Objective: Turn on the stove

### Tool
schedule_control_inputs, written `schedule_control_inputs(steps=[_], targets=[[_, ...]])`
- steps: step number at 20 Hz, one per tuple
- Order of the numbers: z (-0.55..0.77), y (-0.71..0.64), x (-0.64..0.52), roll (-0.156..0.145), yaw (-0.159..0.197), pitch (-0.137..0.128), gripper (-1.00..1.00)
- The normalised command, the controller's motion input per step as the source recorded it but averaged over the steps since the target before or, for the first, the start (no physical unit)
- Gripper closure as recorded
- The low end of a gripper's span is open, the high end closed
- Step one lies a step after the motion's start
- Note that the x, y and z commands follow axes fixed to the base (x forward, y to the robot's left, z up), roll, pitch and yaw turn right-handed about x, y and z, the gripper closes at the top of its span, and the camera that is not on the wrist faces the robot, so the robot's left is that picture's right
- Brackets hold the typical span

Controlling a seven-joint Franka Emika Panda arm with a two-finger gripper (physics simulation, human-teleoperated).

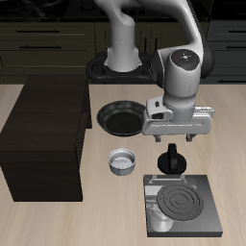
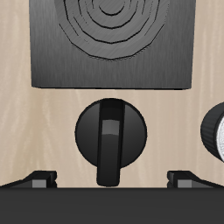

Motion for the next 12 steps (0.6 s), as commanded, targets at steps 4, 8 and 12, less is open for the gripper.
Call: schedule_control_inputs(steps=[4, 8, 12], targets=[[-0.21, 0.02, -0.08, 0.011, -0.015, -0.009, -1.0], [-0.35, 0.1, -0.14, 0.026, -0.044, 0.031, -1.0], [-0.16, 0.07, -0.13, 0.021, 0.014, -0.026, -1.0]])
